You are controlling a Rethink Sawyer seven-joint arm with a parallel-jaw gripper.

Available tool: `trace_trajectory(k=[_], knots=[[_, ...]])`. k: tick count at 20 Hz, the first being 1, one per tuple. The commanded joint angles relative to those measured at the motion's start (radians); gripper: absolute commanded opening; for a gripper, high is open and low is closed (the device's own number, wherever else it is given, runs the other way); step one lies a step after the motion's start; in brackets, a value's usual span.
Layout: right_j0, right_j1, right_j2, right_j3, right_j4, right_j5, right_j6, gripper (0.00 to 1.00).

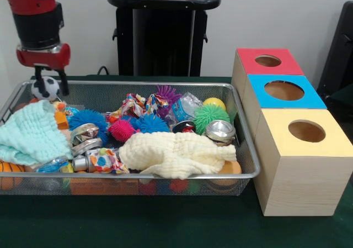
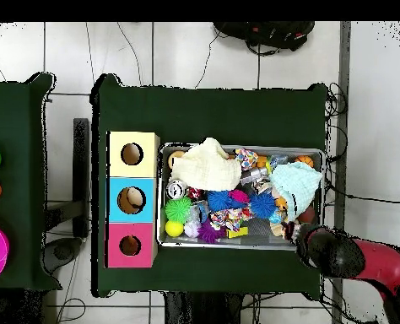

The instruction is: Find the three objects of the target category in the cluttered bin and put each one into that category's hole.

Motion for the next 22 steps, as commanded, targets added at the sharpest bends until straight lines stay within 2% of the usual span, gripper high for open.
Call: trace_trajectory(k=[1,6,12,17,22], knots=[[-0.078,-0.017,0.055,0.148,-0.113,-0.032,-0.242,1.00],[-0.064,-0.040,0.017,0.205,-0.181,-0.130,-0.151,1.00],[0.004,-0.056,-0.059,0.241,-0.255,-0.239,-0.031,1.00],[0.036,-0.072,-0.095,0.254,-0.257,-0.270,0.002,1.00],[0.044,-0.083,-0.087,0.252,-0.218,-0.240,-0.014,1.00]])
